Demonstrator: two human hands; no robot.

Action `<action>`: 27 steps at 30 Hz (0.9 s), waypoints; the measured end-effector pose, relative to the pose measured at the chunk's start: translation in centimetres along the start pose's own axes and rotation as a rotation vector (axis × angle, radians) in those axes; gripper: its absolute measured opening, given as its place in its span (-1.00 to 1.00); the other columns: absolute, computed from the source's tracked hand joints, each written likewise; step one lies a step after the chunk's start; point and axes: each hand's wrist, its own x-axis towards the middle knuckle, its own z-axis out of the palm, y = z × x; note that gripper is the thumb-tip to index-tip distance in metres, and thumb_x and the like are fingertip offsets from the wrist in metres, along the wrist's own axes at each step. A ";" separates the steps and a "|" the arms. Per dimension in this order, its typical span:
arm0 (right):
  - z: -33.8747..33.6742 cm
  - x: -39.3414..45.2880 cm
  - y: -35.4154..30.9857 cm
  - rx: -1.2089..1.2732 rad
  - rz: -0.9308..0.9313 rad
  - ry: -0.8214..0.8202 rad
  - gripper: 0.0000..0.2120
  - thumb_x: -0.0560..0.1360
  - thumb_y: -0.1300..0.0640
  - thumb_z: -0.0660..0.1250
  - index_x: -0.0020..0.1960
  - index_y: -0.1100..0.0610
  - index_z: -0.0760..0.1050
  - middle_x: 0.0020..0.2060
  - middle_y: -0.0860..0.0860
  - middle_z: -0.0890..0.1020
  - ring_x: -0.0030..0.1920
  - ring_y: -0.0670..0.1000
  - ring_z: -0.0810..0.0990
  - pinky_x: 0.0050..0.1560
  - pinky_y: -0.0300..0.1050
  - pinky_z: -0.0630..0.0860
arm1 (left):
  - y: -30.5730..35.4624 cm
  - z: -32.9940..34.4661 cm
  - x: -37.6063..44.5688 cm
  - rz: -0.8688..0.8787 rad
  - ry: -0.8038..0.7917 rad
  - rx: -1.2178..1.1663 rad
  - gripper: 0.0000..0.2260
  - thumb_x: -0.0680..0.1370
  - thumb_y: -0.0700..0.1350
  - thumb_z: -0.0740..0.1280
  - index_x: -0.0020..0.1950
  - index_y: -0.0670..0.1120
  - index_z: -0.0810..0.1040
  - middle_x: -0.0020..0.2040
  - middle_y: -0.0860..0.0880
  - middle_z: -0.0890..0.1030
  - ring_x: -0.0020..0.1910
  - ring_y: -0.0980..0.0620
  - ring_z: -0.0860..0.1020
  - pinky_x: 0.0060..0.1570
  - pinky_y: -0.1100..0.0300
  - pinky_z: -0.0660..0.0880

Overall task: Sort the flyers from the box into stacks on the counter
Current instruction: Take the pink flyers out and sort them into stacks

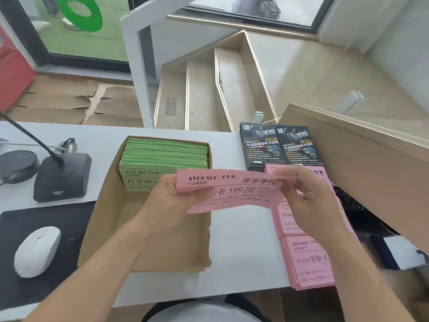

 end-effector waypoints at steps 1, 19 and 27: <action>-1.2 -0.8 0.8 -0.019 0.027 0.020 -0.73 0.60 0.29 0.34 0.04 -0.10 0.60 -0.07 -0.24 0.69 0.00 -0.10 0.65 -0.01 -0.06 0.59 | -0.2 1.8 -0.1 -0.004 -0.025 -0.009 -0.78 0.52 -0.24 0.44 0.15 -0.07 0.70 0.07 0.01 0.74 0.10 0.05 0.69 0.14 0.17 0.60; -17.1 -13.0 13.5 -0.074 0.312 0.087 -0.82 0.58 0.16 0.38 0.02 -0.14 0.61 -0.07 -0.35 0.65 0.04 -0.27 0.59 -0.11 -0.29 0.53 | -7.1 25.6 -3.9 -0.044 -0.115 0.126 -0.83 0.63 -0.12 0.34 0.10 0.13 0.67 0.12 0.25 0.66 0.20 0.20 0.57 0.14 0.32 0.53; -17.2 -13.5 19.4 -0.003 0.414 -0.003 -0.66 0.51 0.10 0.50 0.14 -0.29 0.54 0.08 -0.29 0.66 0.16 -0.17 0.60 0.13 0.04 0.60 | -9.4 27.1 -4.7 -0.158 -0.037 0.188 -0.79 0.66 -0.12 0.31 0.14 0.19 0.63 0.11 0.28 0.66 0.15 0.24 0.58 -0.04 0.40 0.53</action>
